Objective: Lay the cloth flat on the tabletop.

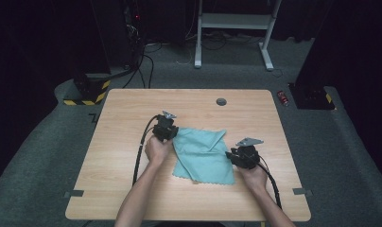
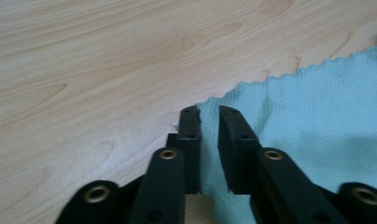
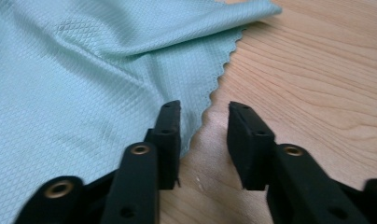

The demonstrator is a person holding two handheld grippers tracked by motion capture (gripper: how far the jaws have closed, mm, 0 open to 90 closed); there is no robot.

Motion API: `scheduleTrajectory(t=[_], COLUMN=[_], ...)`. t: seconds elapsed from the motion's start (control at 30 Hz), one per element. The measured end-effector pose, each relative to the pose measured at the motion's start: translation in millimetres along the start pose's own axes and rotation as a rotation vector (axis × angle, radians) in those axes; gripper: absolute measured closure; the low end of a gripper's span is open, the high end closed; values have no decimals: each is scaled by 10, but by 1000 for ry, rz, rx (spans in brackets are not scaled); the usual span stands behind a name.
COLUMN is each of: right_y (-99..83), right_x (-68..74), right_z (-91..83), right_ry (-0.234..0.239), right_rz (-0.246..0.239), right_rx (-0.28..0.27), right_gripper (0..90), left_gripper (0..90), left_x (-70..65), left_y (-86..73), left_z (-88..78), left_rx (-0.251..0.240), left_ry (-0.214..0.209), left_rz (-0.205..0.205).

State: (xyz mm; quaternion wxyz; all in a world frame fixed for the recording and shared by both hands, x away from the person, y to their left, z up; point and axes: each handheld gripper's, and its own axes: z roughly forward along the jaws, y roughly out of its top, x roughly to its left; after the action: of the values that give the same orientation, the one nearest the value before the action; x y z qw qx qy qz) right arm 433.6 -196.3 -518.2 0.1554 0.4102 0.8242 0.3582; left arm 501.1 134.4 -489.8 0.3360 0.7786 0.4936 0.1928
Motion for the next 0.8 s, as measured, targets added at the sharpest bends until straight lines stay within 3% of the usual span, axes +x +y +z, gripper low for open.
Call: scheduleTrajectory(t=[0.1,0.2,0.4,0.47,0.57,0.8], right_y=[11,54,201,241,276,310], right_x=[-20,-34,-11,2,6,15], right_z=[-40,-56,28,76,140,195], right_ry=[8,17,8,10,5,-17], right_rz=[9,1,-7,-5,14,2], right_rx=[-4,1,24,37,52,81], right_gripper=[772,842,789,744,707,734], left_gripper=[654,616,588,579,570,562], left_x=[47,33,-152,-230,-346,-465], left_y=[-70,-164,-471,-578,-689,-751], left_z=[-122,-297,-566,-596,-600,-546], left_rx=[-12,-23,10,31,56,101], left_ry=[-19,-49,-139,-165,-159,-171], left_rz=[-1,18,68,77,107,134])
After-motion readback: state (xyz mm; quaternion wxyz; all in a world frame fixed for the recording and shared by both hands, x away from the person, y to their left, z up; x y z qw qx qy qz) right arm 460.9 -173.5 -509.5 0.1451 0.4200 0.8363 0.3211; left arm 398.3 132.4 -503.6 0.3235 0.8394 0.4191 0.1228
